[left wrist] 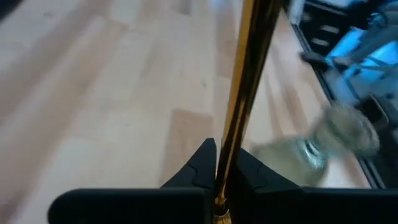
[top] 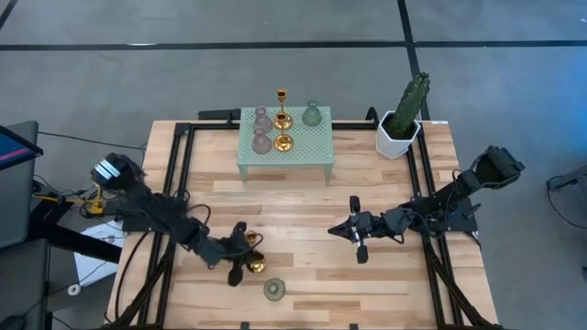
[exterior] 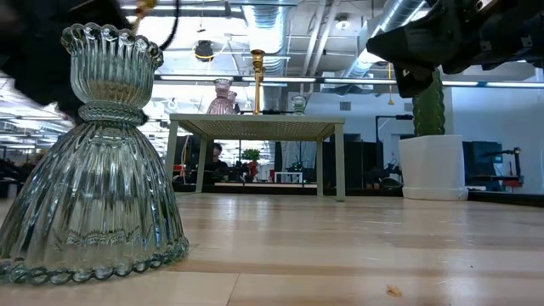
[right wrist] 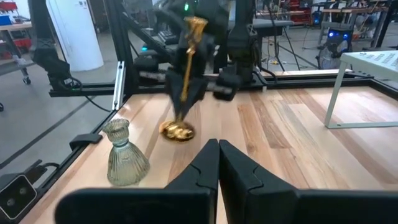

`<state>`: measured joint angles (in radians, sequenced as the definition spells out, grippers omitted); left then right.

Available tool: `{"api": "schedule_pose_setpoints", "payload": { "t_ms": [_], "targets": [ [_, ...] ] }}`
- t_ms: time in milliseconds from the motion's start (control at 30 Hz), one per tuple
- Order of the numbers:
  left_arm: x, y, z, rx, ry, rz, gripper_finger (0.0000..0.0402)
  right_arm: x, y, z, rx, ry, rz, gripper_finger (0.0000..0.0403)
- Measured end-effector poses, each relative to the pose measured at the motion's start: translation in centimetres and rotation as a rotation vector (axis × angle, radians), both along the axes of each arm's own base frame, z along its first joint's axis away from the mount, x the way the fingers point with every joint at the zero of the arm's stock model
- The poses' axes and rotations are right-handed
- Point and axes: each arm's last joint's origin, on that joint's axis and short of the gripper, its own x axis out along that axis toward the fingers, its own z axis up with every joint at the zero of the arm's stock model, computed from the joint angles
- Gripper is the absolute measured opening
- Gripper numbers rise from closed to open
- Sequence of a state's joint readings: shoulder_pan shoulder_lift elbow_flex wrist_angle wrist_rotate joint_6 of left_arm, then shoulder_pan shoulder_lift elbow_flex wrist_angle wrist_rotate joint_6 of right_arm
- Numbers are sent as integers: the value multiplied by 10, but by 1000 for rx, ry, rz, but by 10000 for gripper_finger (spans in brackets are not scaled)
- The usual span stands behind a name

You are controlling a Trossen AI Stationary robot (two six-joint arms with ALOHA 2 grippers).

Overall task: Pick & Place candle stick holders
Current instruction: Put the gold candle holder on the shelf

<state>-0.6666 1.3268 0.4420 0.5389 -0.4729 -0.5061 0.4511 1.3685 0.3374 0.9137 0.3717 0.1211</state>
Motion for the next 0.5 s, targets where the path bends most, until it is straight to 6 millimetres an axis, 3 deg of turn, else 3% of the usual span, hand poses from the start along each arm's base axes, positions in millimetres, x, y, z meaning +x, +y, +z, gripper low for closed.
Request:
{"api": "schedule_pose_setpoints", "payload": {
  "t_ms": [133, 333, 500],
  "targets": [
    [8, 16, 38, 23, -10, 64, 12, 0, 0, -2, -7, 15, 0, 0],
    [11, 43, 95, 105, -168, 129, 12, -1, 0, -6, -27, 57, 0, 0],
    [23, 64, 121, 182, -217, 215, 12, -2, -2, -14, -64, 134, -6, 0]
  ]
}}
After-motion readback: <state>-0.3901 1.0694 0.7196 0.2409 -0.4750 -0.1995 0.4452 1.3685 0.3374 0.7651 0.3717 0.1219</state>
